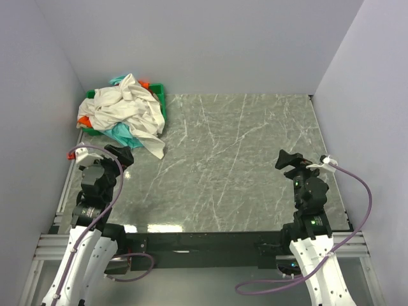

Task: Fold and stack the t-shirts
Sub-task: Grab the tshirt from the pile

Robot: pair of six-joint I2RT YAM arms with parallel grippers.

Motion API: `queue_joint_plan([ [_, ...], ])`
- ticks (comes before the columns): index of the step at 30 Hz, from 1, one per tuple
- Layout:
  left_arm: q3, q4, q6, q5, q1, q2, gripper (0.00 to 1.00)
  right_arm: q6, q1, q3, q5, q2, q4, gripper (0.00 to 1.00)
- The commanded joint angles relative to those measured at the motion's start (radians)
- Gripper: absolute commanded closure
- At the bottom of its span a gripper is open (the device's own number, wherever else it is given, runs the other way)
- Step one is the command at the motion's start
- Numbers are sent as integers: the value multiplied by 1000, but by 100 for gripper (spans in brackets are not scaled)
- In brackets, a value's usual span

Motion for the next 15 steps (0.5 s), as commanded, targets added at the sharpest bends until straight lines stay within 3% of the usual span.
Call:
queue_joint_plan([
  [1,35,-1,2,3,-4,11,1,3,6,52,24,-10,-9,7],
  [8,78,-5,41,-14,-4,87,1,8,7,65,35,10,-23,7],
  [15,209,61,108,-73,-4,308,3,14,6,72,36,30,-28,7],
])
